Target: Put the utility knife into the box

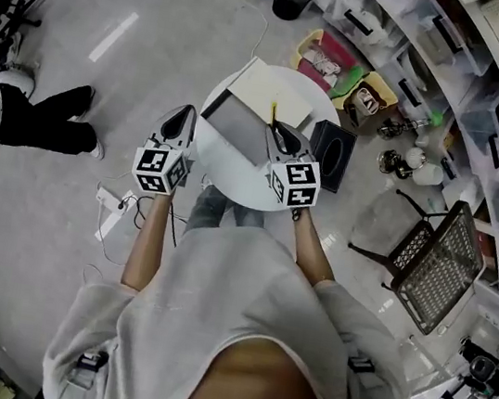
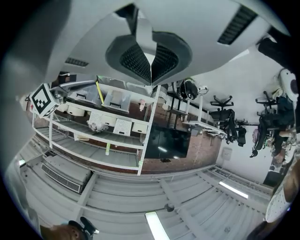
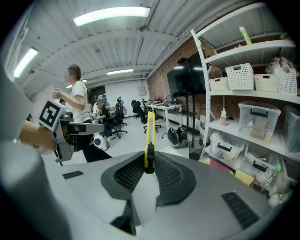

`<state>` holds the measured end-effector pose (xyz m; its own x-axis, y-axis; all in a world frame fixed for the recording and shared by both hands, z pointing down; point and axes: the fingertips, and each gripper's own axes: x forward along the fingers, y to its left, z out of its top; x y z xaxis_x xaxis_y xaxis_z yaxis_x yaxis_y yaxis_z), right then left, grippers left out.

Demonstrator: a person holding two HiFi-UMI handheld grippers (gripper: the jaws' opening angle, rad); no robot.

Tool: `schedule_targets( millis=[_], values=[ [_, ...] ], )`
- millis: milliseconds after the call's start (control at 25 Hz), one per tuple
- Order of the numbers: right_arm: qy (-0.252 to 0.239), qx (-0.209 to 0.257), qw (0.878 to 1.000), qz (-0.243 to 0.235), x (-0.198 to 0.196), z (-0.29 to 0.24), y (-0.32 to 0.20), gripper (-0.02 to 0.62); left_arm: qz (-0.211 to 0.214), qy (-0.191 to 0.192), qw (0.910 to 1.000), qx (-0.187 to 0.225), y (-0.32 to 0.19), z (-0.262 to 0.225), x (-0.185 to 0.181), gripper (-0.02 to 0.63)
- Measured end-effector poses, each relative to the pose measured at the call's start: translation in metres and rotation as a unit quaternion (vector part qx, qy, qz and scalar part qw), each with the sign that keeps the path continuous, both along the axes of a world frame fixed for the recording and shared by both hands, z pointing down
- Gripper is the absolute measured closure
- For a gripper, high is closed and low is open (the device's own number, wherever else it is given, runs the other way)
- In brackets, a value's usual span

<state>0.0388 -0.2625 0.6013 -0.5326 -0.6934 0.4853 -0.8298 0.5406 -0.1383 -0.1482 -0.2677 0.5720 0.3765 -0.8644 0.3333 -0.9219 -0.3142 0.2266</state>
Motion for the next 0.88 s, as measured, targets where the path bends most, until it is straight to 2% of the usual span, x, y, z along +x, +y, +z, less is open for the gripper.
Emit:
schedule_targets(
  millis=[320,640,880],
  values=[
    [0.024,-0.049,0.998,-0.005,-0.011,0.039,0.010,0.512,0.023,0.009,0.9992,-0.032,0.000,0.026,0.002,0.584],
    [0.059,-0.082,0.994,-0.037,-0.024,0.075,0.017,0.512,0.026,0.016,0.9979,-0.057,0.000,0.049,-0.003,0.584],
    [0.112,-0.096,0.986,-0.081,-0.037,0.091,0.013,0.512,0.024,0.019,0.9969,-0.073,-0.003,0.061,-0.007,0.584]
  ],
)
